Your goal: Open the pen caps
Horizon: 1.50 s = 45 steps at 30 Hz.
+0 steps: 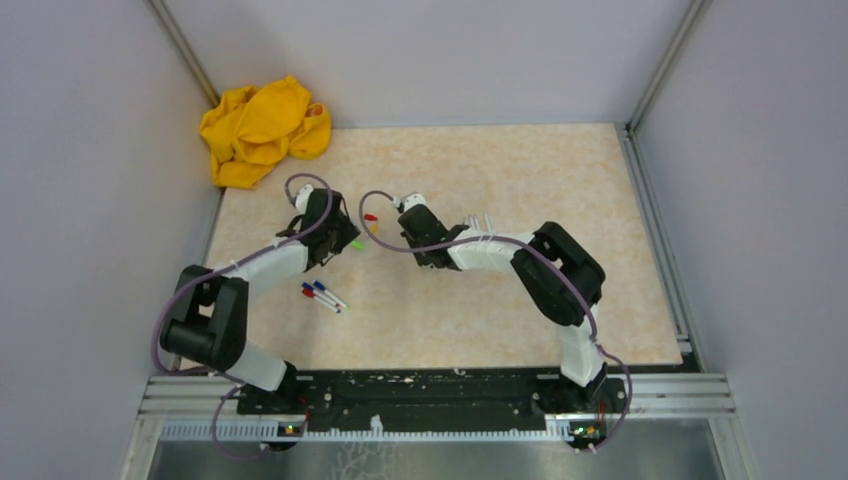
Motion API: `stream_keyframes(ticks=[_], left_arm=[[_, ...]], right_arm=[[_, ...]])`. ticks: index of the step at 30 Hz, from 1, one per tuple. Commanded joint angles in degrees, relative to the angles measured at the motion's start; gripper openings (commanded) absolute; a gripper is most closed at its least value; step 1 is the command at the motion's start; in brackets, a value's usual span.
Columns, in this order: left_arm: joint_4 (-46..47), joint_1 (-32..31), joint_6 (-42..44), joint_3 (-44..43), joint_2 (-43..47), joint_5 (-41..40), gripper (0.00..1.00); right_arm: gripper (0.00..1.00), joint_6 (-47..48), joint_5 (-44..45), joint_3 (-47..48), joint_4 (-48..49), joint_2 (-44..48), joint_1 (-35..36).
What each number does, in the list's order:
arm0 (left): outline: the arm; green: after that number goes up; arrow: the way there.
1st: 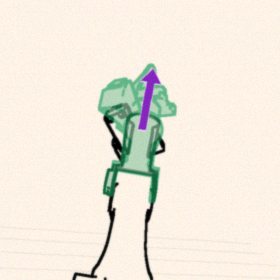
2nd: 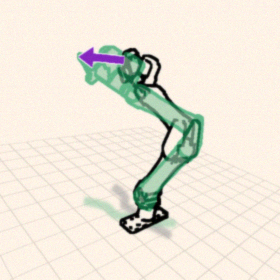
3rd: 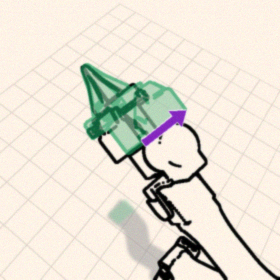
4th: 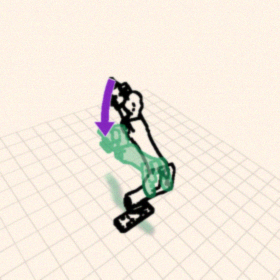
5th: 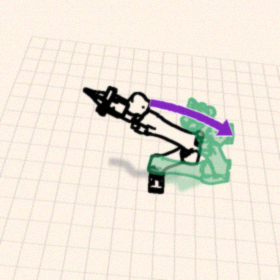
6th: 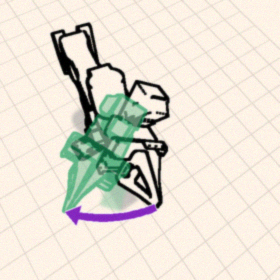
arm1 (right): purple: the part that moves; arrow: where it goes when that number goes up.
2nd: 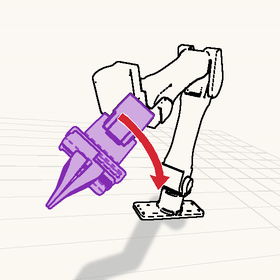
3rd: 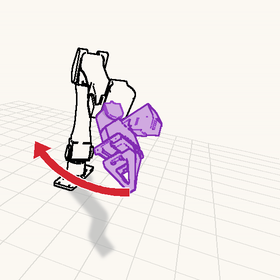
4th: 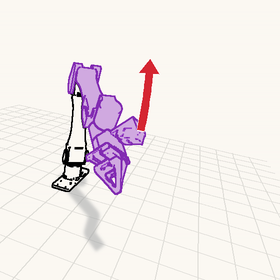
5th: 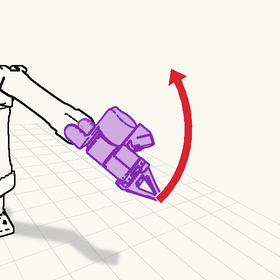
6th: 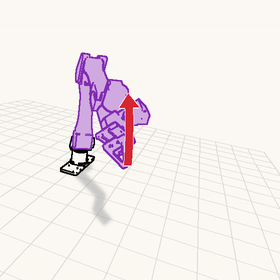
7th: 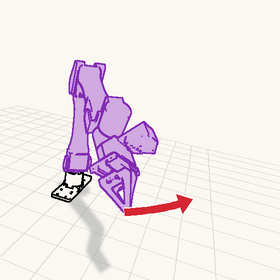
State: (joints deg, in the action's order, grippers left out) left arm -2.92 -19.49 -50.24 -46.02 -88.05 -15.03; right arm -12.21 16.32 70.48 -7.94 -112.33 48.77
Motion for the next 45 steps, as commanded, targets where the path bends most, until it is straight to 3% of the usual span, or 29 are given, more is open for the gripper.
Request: stream_keyframes(ticks=[1,12,26,31,36,45], left_arm=[[-1.29,0.30,0.40,0.09,4.04,-0.88,0.45],[-1.83,0.24,0.23,1.23,10.89,-0.92,0.45],[-2.31,0.24,0.32,1.72,13.11,-0.99,0.45],[-2.36,0.28,0.08,2.31,13.69,-1.37,0.46],[-2.21,0.24,-0.36,2.72,15.24,-2.05,0.66],[-4.74,0.30,0.91,0.05,21.62,-5.36,0.81]], right_arm=[[0.02,-0.64,2.65,-2.32,-2.30,2.00,-1.47],[0.02,-1.07,6.16,-4.70,-2.88,3.52,-4.21],[0.03,-0.28,10.06,-6.04,-2.27,3.14,-6.56],[0.11,0.84,9.38,-6.23,-0.34,4.05,-6.58],[0.35,3.04,7.54,-6.12,1.31,6.72,-6.45],[0.43,5.95,5.77,-3.41,1.78,10.62,-4.26]])
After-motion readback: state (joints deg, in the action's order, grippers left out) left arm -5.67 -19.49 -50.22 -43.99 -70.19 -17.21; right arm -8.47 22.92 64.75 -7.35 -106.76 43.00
